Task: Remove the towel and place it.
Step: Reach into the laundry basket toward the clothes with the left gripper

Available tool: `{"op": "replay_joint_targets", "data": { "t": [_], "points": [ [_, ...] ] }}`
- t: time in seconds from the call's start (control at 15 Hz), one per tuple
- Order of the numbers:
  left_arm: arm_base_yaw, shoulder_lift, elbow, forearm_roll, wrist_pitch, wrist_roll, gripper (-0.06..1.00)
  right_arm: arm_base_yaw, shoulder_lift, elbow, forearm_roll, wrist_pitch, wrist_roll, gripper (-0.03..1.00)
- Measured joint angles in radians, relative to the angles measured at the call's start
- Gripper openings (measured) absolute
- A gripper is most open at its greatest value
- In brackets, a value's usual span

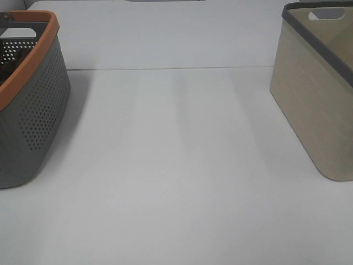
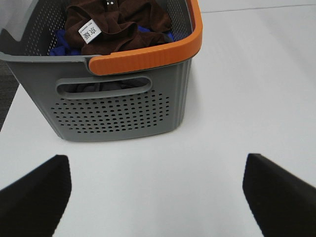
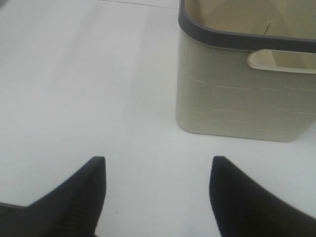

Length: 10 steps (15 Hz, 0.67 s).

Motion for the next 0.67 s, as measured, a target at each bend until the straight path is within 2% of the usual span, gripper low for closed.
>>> {"op": "replay_joint_targets", "data": {
  "t": [0.67],
  "points": [
    [0.000, 0.000, 0.000, 0.000, 0.000, 0.000, 0.89, 0.000, 0.000, 0.000, 0.000, 0.000, 0.000, 0.60]
  ]
}}
